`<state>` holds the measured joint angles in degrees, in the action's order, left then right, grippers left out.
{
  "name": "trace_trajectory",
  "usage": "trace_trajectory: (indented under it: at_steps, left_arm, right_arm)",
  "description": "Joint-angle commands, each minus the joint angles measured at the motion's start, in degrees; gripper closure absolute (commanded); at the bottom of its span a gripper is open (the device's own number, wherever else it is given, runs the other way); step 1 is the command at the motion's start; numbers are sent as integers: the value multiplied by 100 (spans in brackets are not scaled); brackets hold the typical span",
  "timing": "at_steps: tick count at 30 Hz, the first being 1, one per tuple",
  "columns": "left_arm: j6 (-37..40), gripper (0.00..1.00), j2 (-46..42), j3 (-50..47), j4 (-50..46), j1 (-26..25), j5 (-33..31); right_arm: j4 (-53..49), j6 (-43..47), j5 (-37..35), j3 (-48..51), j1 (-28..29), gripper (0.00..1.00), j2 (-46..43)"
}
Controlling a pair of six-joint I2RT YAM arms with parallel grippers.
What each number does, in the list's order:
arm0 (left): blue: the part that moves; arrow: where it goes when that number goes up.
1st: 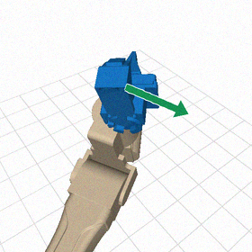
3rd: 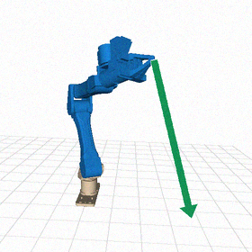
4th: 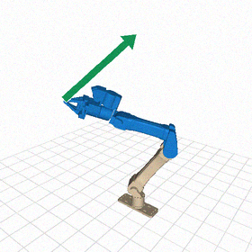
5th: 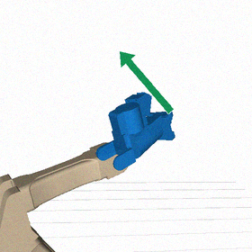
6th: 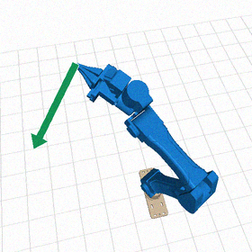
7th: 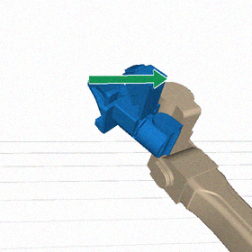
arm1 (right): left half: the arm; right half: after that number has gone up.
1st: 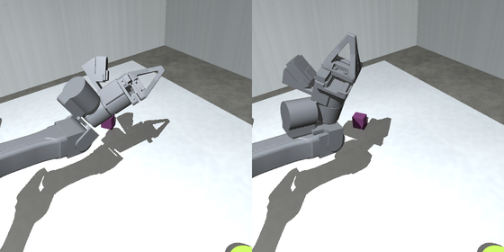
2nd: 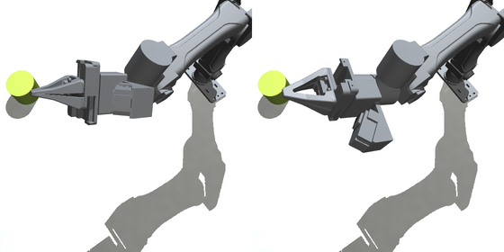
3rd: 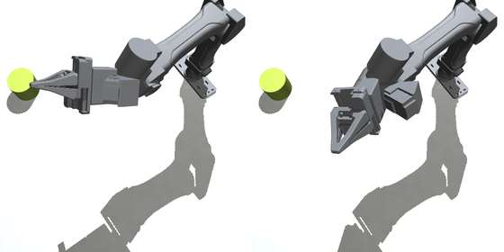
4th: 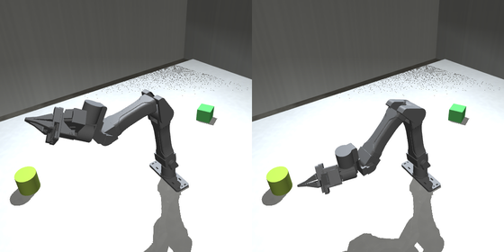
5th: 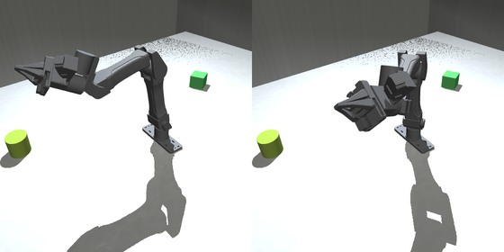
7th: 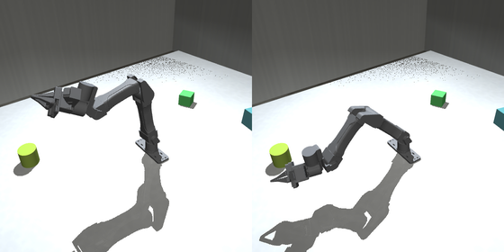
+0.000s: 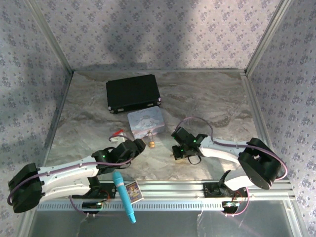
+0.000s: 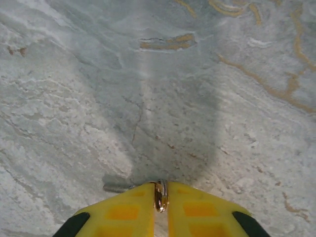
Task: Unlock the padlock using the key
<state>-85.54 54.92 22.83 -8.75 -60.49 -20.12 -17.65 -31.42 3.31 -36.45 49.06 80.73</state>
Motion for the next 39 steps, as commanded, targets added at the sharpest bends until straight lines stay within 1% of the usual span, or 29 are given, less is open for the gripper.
trace_trajectory:
  at_steps: [1,3,7,10,12,15,17,20,21,23,25,28,30,33,35,36,38,39]
  left_arm:
    - [-41,28,12,160,67,-42,9]
    - [-39,28,24,164,74,-42,7]
    - [50,32,122,152,312,-68,67]
    - [27,36,295,83,950,-235,76]
    - [-170,38,533,96,1426,-363,128]
    - [-668,37,914,203,1920,-599,137]
    - [-1172,33,1144,265,2149,-726,95]
    - [-1891,29,1442,99,2820,-861,-87]
    - [-2153,29,1498,26,2966,-868,-129]
    - [-2393,29,1563,-116,3286,-868,-273]
    - [-2514,29,1542,-138,3292,-876,-342]
    - [-2485,30,1491,14,3078,-886,-270]
    - [-2464,37,1487,72,3046,-894,-207]
    - [-2533,41,1444,64,2904,-895,-213]
    - [-2659,48,1448,28,2813,-886,-162]
    - [-2728,49,1466,-35,2938,-887,-124]
    - [-2759,49,1467,-79,3105,-886,-64]
    - [-2765,46,1456,-65,3103,-886,-45]
  right_arm:
    - [430,-115,349,172,69,97,55]
    - [526,-183,453,238,48,100,-58]
    - [522,-291,527,187,47,100,-303]
    - [585,-550,528,125,83,100,-616]
    - [645,-796,350,71,180,100,-872]
    - [748,-1041,-30,-31,423,100,-1158]
    - [834,-1115,-324,-90,641,100,-1274]
    - [829,-1137,-747,-231,944,100,-1297]
    - [832,-1153,-819,-253,1002,100,-1281]
    - [855,-1186,-858,-260,1065,100,-1254]
    - [903,-1194,-919,-247,1143,100,-1228]
    - [993,-1219,-1030,-229,1261,100,-1209]
    - [1078,-1242,-1137,-212,1374,100,-1209]
    - [1082,-1231,-1248,-221,1458,100,-1210]
    - [1044,-1173,-1301,-242,1476,100,-1209]
    - [1005,-1148,-1324,-248,1483,100,-1206]
    - [986,-1103,-1379,-251,1482,100,-1170]
    - [989,-1098,-1417,-249,1495,100,-1144]
